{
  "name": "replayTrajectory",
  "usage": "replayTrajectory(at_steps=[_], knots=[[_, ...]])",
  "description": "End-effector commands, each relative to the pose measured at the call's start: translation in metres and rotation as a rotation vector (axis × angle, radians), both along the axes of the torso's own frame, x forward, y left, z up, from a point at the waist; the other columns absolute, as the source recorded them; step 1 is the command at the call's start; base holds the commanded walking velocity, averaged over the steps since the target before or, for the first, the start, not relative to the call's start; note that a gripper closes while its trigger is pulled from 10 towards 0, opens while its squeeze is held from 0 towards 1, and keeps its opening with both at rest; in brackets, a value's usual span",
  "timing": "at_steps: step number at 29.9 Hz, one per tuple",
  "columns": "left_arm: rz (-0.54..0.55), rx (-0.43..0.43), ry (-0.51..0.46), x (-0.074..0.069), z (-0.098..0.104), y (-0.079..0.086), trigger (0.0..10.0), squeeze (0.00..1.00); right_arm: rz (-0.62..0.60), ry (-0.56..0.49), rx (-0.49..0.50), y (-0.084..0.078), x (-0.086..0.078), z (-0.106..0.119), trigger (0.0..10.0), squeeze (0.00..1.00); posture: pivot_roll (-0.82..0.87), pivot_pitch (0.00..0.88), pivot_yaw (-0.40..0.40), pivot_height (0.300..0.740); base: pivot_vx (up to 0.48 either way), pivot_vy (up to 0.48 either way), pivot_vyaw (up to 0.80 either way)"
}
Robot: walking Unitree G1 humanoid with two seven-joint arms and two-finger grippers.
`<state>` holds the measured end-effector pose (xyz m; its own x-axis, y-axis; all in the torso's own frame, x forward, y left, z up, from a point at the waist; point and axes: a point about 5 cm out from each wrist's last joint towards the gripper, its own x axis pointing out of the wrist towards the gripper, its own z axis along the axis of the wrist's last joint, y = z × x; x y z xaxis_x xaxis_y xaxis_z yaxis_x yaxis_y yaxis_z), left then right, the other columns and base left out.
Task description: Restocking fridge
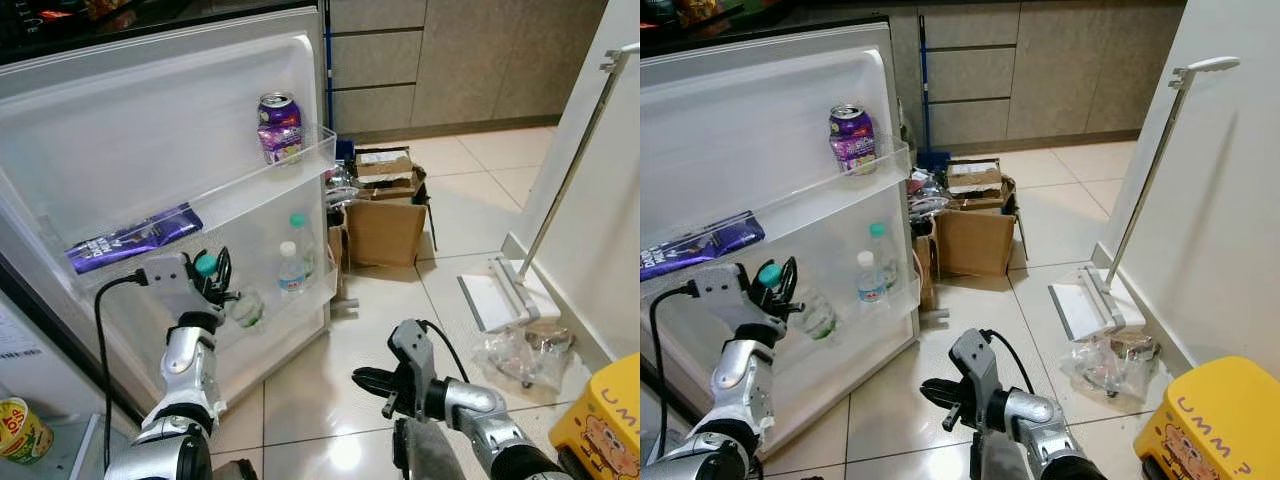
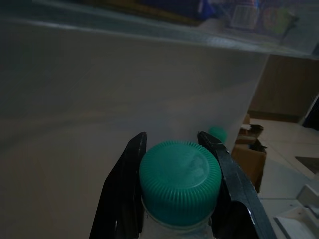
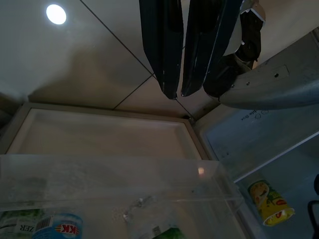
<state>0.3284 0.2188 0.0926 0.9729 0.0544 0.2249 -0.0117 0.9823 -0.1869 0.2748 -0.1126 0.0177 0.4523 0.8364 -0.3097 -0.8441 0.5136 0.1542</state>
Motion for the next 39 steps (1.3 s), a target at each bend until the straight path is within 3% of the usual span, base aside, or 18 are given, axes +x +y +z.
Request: replayTrajectory(at_steps=[1, 5, 10, 14, 27, 34, 39], knots=[[-0.012, -0.021, 0.011, 0.003, 0.000, -0.003, 10.0, 0.00, 0.000, 0.000, 0.005, 0.001, -0.003, -0.002, 10.0, 0.00, -0.14, 0.000, 0.026, 0.500, 0.000, 0.000, 0.00], [-0.025, -0.011, -0.026, 0.013, 0.015, -0.003, 10.0, 0.00, -0.002, 0.002, 0.008, 0.001, -0.002, -0.001, 10.0, 0.00, -0.15, 0.000, 0.031, 0.500, 0.000, 0.000, 0.00], [-0.028, 0.012, -0.032, 0.016, 0.020, -0.002, 10.0, 0.00, -0.007, 0.000, 0.006, 0.000, 0.000, 0.000, 10.0, 0.00, -0.15, 0.000, 0.031, 0.500, 0.000, 0.000, 0.00], [-0.036, 0.045, 0.038, 0.014, 0.010, -0.002, 10.0, 0.00, -0.007, -0.001, 0.007, 0.001, 0.000, 0.000, 10.0, 0.00, -0.14, 0.000, 0.030, 0.500, 0.000, 0.000, 0.00], [-0.062, 0.036, 0.159, 0.006, -0.013, -0.008, 10.0, 0.00, -0.003, -0.010, 0.018, 0.009, 0.002, 0.002, 10.0, 0.00, -0.14, 0.000, 0.053, 0.500, 0.000, 0.000, 0.00], [-0.078, 0.039, 0.182, 0.007, -0.014, -0.008, 10.0, 0.00, -0.007, -0.013, 0.024, 0.014, 0.004, 0.003, 10.0, 0.00, -0.13, 0.000, 0.067, 0.500, 0.000, 0.000, 0.00], [-0.081, 0.064, 0.166, 0.017, 0.000, -0.006, 10.0, 0.00, 0.001, -0.021, 0.024, 0.022, 0.011, 0.008, 10.0, 0.00, -0.12, 0.000, 0.071, 0.500, 0.000, 0.000, 0.00]])
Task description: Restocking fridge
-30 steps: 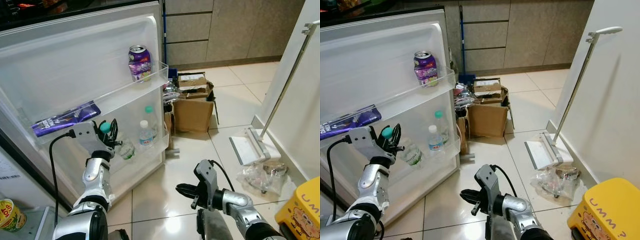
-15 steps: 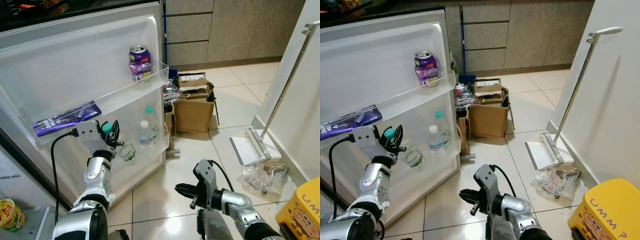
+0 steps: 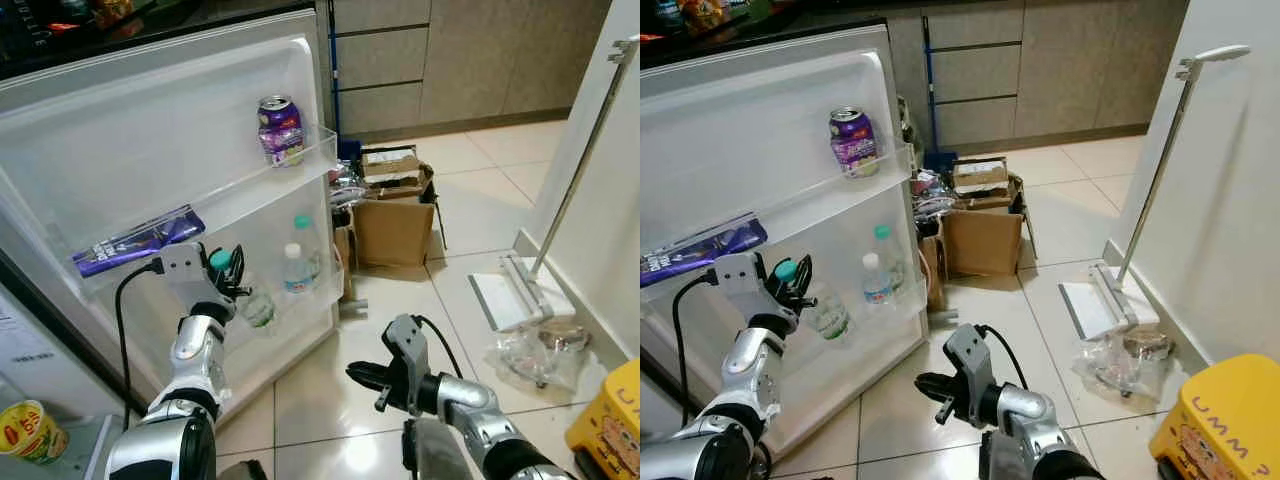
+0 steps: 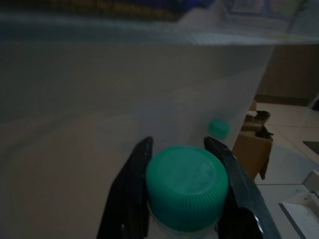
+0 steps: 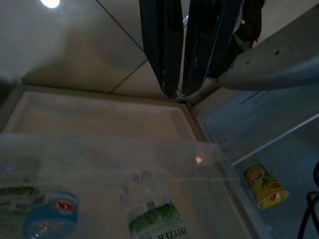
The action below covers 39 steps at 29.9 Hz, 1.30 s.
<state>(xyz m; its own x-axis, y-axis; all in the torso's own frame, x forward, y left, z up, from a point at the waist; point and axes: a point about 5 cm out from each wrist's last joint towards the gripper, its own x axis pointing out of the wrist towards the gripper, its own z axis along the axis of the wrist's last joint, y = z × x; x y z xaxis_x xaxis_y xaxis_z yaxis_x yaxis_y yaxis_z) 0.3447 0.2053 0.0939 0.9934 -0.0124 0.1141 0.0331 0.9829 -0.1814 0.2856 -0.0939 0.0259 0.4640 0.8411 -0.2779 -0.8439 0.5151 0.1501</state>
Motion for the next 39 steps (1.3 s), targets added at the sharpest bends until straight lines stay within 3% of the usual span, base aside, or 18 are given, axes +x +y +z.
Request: replayTrajectory(at_steps=[1, 6, 13, 21, 27, 29, 34, 37, 39], knots=[[-0.013, 0.060, 0.049, 0.002, 0.000, 0.008, 10.0, 0.00, 0.011, -0.001, -0.002, 0.005, 0.001, 0.000, 10.0, 0.00, -0.11, 0.000, 0.066, 0.500, 0.000, 0.000, 0.00], [-0.006, 0.068, 0.042, 0.004, 0.004, 0.010, 10.0, 0.00, 0.024, -0.001, -0.003, 0.007, 0.002, 0.001, 10.0, 0.00, -0.11, 0.000, 0.058, 0.500, 0.000, 0.000, 0.00], [-0.067, 0.097, 0.049, 0.006, 0.004, 0.000, 10.0, 0.00, 0.032, -0.005, -0.004, 0.008, 0.003, 0.003, 10.0, 0.00, -0.11, 0.000, 0.051, 0.500, 0.000, 0.000, 0.00], [-0.095, 0.174, 0.129, 0.002, -0.009, -0.006, 10.0, 0.00, 0.043, 0.000, -0.005, 0.007, 0.000, 0.000, 10.0, 0.00, -0.12, 0.000, 0.049, 0.500, 0.000, 0.000, 0.00], [-0.066, 0.145, 0.172, -0.001, -0.015, -0.001, 10.0, 0.00, 0.047, 0.004, -0.003, 0.007, -0.002, -0.001, 10.0, 0.00, -0.13, 0.000, 0.051, 0.500, 0.000, 0.000, 0.00], [-0.047, 0.102, 0.118, 0.003, -0.006, 0.002, 10.0, 0.00, 0.045, 0.005, -0.003, 0.005, -0.002, -0.002, 10.0, 0.00, -0.13, 0.000, 0.052, 0.500, 0.000, 0.000, 0.00], [-0.059, 0.103, 0.055, 0.008, 0.006, 0.000, 10.0, 0.00, 0.044, 0.004, -0.004, 0.004, -0.002, -0.002, 10.0, 0.00, -0.13, 0.000, 0.049, 0.500, 0.000, 0.000, 0.00], [-0.081, 0.127, -0.006, 0.013, 0.018, -0.003, 10.0, 0.00, 0.045, 0.003, -0.004, 0.003, -0.002, -0.002, 10.0, 0.00, -0.13, 0.000, 0.048, 0.500, 0.000, 0.000, 0.00], [-0.109, 0.170, -0.106, 0.019, 0.038, -0.007, 10.0, 0.00, 0.046, 0.002, -0.003, 0.003, -0.002, -0.001, 10.0, 0.00, -0.13, 0.000, 0.048, 0.500, 0.000, 0.000, 0.00]])
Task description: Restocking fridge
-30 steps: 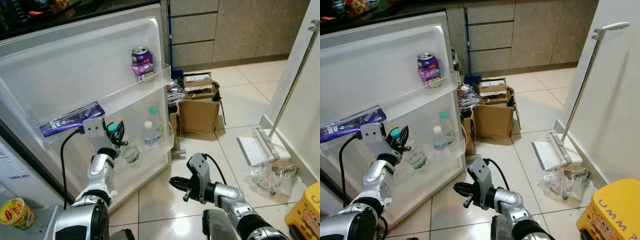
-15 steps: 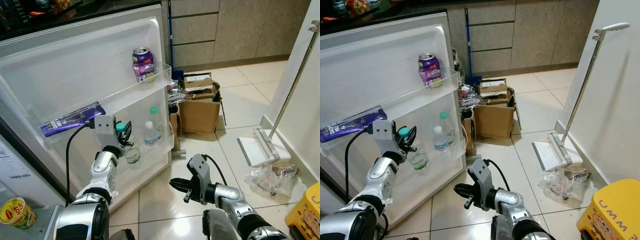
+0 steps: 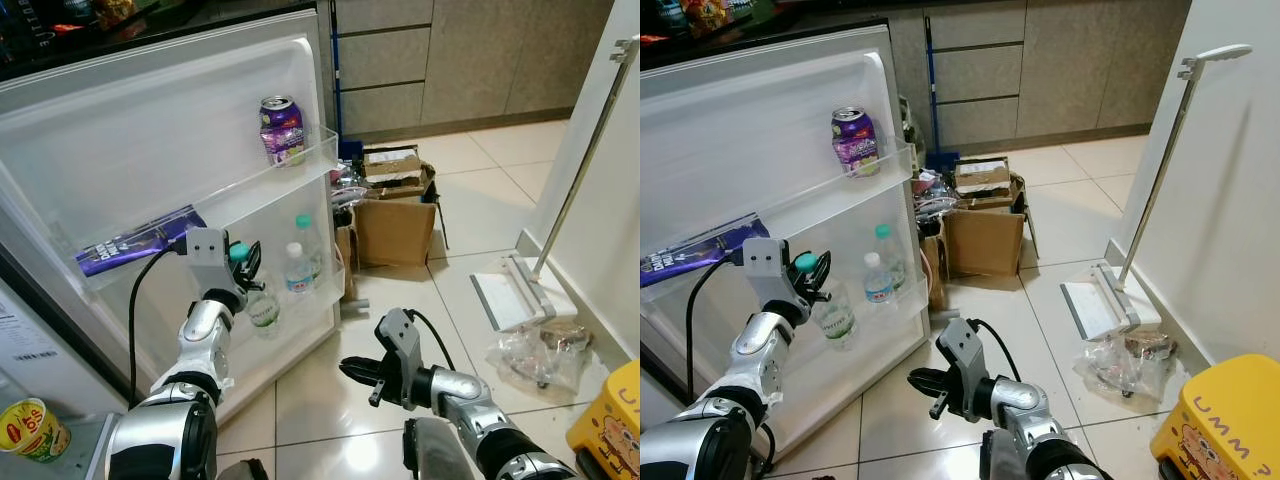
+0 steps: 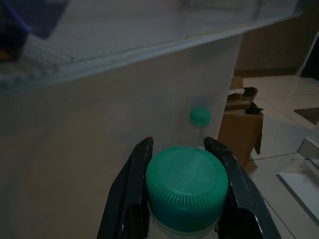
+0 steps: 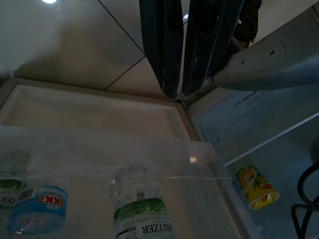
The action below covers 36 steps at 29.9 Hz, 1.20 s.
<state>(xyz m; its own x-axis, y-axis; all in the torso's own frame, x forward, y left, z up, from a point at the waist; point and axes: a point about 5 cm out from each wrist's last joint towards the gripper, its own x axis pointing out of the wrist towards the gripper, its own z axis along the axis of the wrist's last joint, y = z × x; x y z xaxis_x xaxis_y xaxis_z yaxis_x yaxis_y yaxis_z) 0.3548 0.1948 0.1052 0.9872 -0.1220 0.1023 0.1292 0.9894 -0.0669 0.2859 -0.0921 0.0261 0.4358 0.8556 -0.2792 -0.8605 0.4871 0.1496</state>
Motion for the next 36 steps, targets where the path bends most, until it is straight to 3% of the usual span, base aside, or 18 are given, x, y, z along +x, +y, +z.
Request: replayTrajectory(at_steps=[1, 9, 14, 18, 23, 29, 32, 36], knots=[[-0.028, 0.064, -0.149, 0.011, 0.034, 0.002, 10.0, 0.00, 0.013, 0.002, -0.001, 0.001, -0.002, -0.001, 10.0, 0.00, -0.13, 0.000, 0.048, 0.500, 0.000, 0.000, 0.00], [-0.065, 0.130, -0.274, 0.016, 0.059, -0.002, 10.0, 0.00, 0.013, 0.001, 0.003, 0.002, -0.002, -0.001, 10.0, 0.00, -0.12, 0.000, 0.049, 0.500, 0.000, 0.000, 0.00], [-0.103, 0.185, -0.294, 0.015, 0.060, -0.007, 10.0, 0.00, 0.012, 0.002, 0.006, 0.003, -0.002, -0.001, 10.0, 0.00, -0.12, 0.000, 0.049, 0.500, 0.000, 0.000, 0.00], [-0.152, 0.270, -0.276, 0.011, 0.051, -0.015, 10.0, 0.00, 0.010, 0.002, 0.007, 0.003, -0.002, -0.002, 10.0, 0.00, -0.12, 0.000, 0.049, 0.500, 0.000, 0.000, 0.00], [-0.226, 0.471, -0.239, 0.003, 0.032, -0.028, 10.0, 0.00, 0.006, 0.002, 0.008, 0.001, -0.002, -0.002, 10.0, 0.00, -0.12, 0.000, 0.049, 0.500, 0.000, 0.000, 0.00], [-0.256, 0.531, -0.227, 0.000, 0.024, -0.032, 10.0, 0.00, 0.005, 0.002, 0.009, 0.001, -0.002, -0.001, 10.0, 0.00, -0.12, 0.000, 0.049, 0.500, 0.000, 0.000, 0.00], [-0.320, 0.641, -0.214, -0.007, 0.011, -0.042, 10.0, 0.00, 0.005, 0.001, 0.009, 0.000, -0.002, -0.002, 10.0, 0.00, -0.13, 0.000, 0.050, 0.500, 0.000, 0.000, 0.00], [-0.314, 0.659, -0.210, -0.008, 0.009, -0.042, 10.0, 0.00, 0.005, 0.002, 0.009, -0.001, -0.003, -0.002, 10.0, 0.00, -0.13, 0.000, 0.049, 0.500, 0.000, 0.000, 0.00]])
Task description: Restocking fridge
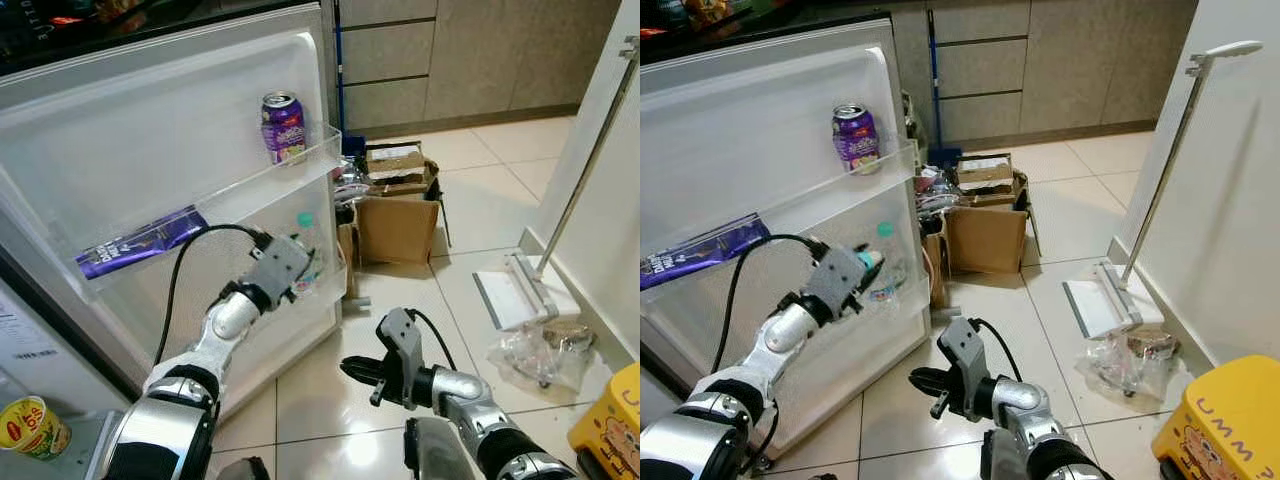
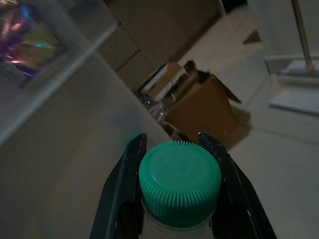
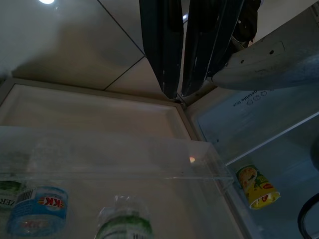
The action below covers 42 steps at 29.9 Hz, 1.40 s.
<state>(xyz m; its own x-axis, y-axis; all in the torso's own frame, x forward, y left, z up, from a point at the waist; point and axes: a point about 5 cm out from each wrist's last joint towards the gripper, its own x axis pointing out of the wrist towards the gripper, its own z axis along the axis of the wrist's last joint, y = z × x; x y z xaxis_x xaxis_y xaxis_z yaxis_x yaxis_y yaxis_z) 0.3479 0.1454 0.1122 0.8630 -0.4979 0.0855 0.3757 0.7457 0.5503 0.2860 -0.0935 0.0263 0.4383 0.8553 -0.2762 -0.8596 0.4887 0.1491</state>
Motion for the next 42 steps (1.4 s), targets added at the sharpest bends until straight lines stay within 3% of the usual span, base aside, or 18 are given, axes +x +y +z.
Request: replayTrajectory(at_steps=[1, 8, 9, 10, 12, 14, 17, 29, 35, 42], knots=[[0.027, 0.064, -0.036, -0.001, 0.000, 0.010, 10.0, 0.00, 0.007, 0.005, 0.006, 0.001, -0.003, -0.002, 10.0, 0.00, -0.13, 0.000, 0.049, 0.500, 0.000, 0.000, 0.00], [0.122, 0.090, -0.026, -0.001, -0.006, 0.022, 10.0, 0.00, 0.008, 0.005, 0.010, -0.001, -0.004, -0.003, 10.0, 0.00, -0.15, 0.000, 0.048, 0.500, 0.000, 0.000, 0.00], [0.178, 0.031, 0.004, 0.000, -0.008, 0.028, 10.0, 0.00, 0.007, 0.002, 0.011, -0.002, -0.004, -0.002, 10.0, 0.00, -0.15, 0.000, 0.048, 0.500, 0.000, 0.000, 0.00], [0.178, 0.031, 0.004, 0.000, -0.008, 0.028, 10.0, 0.00, 0.007, 0.002, 0.011, -0.002, -0.004, -0.002, 10.0, 0.00, -0.15, 0.000, 0.048, 0.500, 0.000, 0.000, 0.00], [0.287, -0.105, 0.080, 0.000, -0.013, 0.040, 10.0, 0.00, 0.000, -0.013, 0.025, -0.005, -0.002, 0.001, 10.0, 0.00, -0.16, 0.000, 0.044, 0.500, 0.000, 0.000, 0.00], [0.287, -0.105, 0.080, 0.000, -0.013, 0.040, 10.0, 0.00, 0.000, -0.013, 0.025, -0.005, -0.002, 0.001, 10.0, 0.00, -0.16, 0.000, 0.044, 0.500, 0.000, 0.000, 0.00], [0.379, -0.197, 0.147, -0.002, -0.022, 0.050, 10.0, 0.00, 0.020, -0.028, 0.045, -0.008, -0.004, 0.003, 10.0, 0.00, -0.16, 0.000, 0.045, 0.500, 0.000, 0.000, 0.00], [0.404, -0.232, 0.176, -0.001, -0.024, 0.049, 10.0, 0.00, 0.085, -0.065, 0.095, -0.006, -0.006, 0.012, 10.0, 0.00, -0.18, 0.000, 0.049, 0.500, 0.000, 0.000, 0.00], [0.380, -0.292, 0.210, 0.001, -0.024, 0.043, 10.0, 0.00, 0.096, -0.090, 0.130, -0.004, -0.006, 0.017, 10.0, 0.00, -0.20, 0.000, 0.065, 0.500, 0.000, 0.000, 0.00], [0.475, -0.358, 0.255, -0.001, -0.030, 0.056, 10.0, 0.00, 0.103, -0.099, 0.155, -0.004, -0.009, 0.020, 10.0, 0.00, -0.21, 0.000, 0.077, 0.500, 0.000, 0.000, 0.00]])
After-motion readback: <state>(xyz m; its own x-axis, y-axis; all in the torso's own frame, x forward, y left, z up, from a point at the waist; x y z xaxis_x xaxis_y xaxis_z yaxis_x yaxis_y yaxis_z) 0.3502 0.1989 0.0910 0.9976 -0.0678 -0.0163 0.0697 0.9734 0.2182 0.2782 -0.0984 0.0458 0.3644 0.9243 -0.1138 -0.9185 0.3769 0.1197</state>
